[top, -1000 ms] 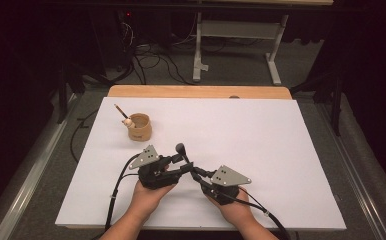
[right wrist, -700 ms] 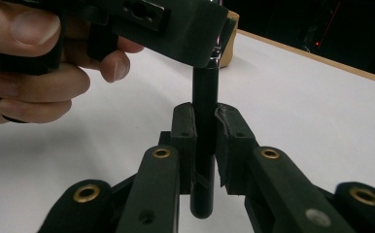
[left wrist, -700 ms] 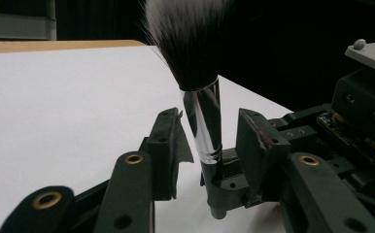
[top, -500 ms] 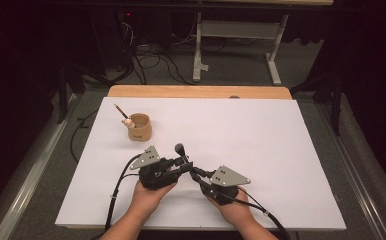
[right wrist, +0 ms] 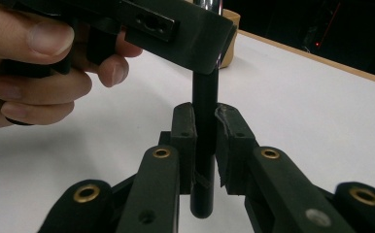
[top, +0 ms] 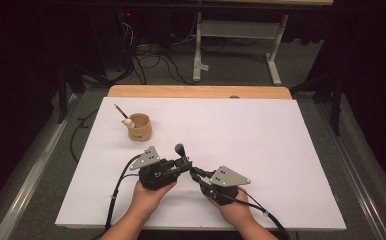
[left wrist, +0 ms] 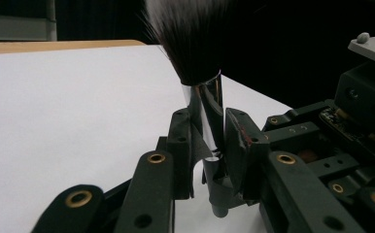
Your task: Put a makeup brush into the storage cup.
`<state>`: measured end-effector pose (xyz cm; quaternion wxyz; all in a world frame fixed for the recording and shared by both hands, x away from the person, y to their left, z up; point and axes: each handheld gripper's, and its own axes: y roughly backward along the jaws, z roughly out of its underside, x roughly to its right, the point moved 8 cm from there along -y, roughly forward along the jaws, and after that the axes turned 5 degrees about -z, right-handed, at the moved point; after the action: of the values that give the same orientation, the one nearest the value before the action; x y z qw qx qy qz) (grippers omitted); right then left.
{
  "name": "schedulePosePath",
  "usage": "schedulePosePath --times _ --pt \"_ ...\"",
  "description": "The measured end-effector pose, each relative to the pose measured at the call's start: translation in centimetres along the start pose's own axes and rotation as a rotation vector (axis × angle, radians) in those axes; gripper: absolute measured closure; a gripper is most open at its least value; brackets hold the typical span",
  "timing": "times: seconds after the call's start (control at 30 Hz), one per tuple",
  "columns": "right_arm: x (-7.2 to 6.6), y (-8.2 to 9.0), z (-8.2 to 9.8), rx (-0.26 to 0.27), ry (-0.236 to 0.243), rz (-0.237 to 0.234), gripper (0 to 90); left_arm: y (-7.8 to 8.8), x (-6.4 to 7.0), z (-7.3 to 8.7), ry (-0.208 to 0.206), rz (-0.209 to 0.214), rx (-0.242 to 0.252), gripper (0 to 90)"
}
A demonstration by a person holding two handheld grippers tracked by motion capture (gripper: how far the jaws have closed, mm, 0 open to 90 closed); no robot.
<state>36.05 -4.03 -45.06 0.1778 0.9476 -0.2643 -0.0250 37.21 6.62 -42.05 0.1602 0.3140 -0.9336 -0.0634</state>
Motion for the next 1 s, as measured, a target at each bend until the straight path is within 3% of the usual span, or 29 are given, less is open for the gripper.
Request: schedulePosePath --times 0.87,1.0 --pt "0.00 -0.02 0.01 -0.003 -0.001 -0.001 80.1 0.02 0.32 -0.01 -0.009 0.013 0.006 76.6" --pt "0.09 -0.06 0.02 -0.003 -0.010 0.005 76.0 0.06 0.23 -0.02 -0.013 0.008 0.006 76.7"
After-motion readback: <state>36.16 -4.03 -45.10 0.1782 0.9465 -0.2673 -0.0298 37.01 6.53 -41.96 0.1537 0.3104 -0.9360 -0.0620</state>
